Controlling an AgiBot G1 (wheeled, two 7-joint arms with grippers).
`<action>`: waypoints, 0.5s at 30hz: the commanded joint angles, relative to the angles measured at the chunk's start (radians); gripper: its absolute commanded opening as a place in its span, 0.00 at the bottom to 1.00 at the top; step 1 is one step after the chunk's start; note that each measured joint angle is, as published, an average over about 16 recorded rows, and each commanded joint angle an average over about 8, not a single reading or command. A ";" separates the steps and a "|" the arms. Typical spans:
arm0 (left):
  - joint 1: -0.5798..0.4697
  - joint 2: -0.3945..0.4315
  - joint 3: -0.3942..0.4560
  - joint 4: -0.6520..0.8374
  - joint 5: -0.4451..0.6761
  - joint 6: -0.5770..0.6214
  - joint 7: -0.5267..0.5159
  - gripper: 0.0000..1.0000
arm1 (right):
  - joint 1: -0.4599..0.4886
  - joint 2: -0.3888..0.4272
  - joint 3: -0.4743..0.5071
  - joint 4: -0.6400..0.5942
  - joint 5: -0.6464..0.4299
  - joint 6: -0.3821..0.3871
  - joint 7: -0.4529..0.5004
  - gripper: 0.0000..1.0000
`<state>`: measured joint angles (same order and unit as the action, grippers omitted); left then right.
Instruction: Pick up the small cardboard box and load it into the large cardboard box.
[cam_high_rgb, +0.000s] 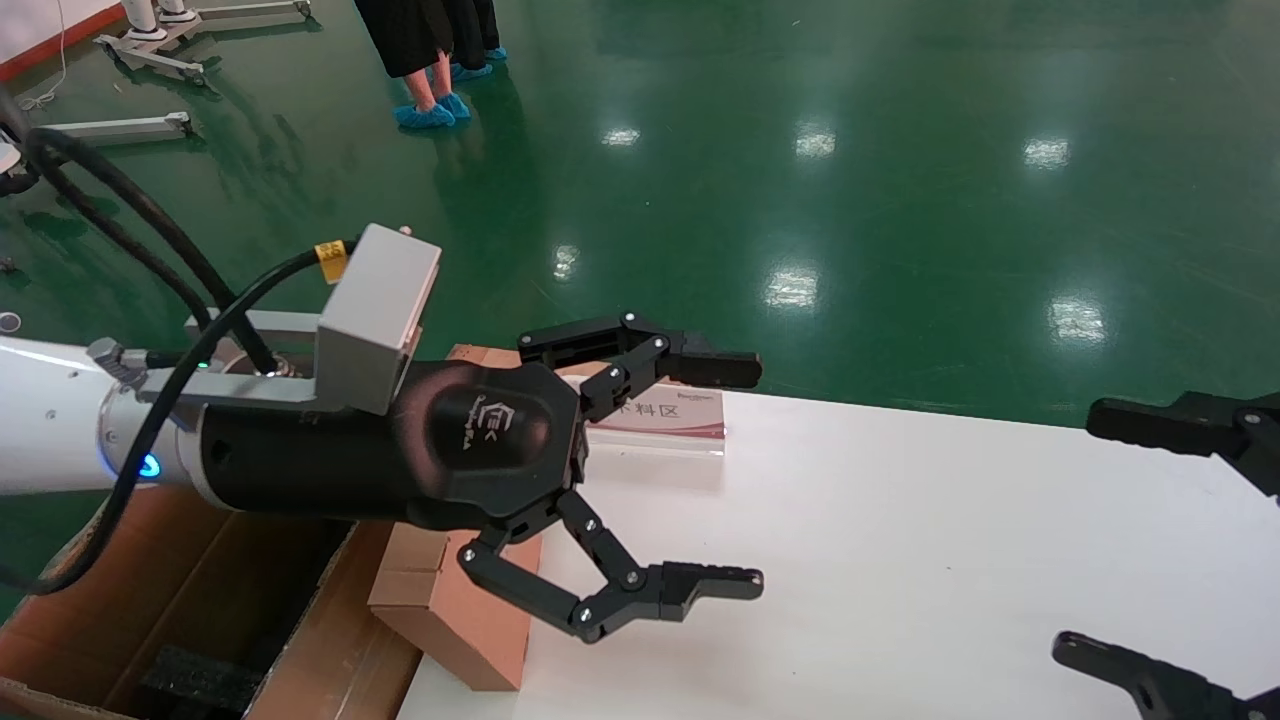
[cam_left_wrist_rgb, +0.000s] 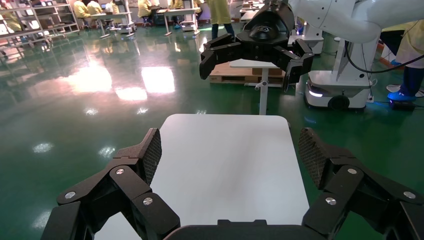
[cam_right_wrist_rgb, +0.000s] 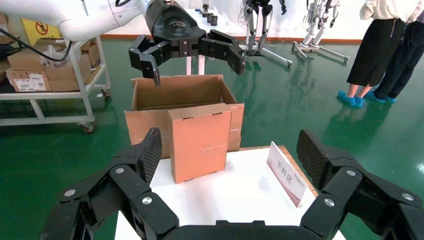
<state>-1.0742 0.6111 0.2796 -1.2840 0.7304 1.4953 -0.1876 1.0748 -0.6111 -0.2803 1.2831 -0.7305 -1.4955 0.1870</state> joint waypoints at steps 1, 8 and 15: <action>0.000 0.000 0.000 0.000 0.000 0.000 0.000 1.00 | 0.000 0.000 0.000 0.000 0.000 0.000 0.000 1.00; 0.001 -0.002 0.004 0.003 0.008 -0.004 -0.006 1.00 | 0.000 0.000 0.000 0.000 0.000 0.000 0.000 1.00; -0.022 -0.025 0.037 -0.014 0.084 -0.031 -0.068 1.00 | 0.001 0.000 -0.001 -0.001 0.000 0.000 -0.001 1.00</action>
<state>-1.1105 0.5850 0.3274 -1.3030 0.8378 1.4675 -0.2728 1.0753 -0.6110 -0.2811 1.2823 -0.7302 -1.4956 0.1864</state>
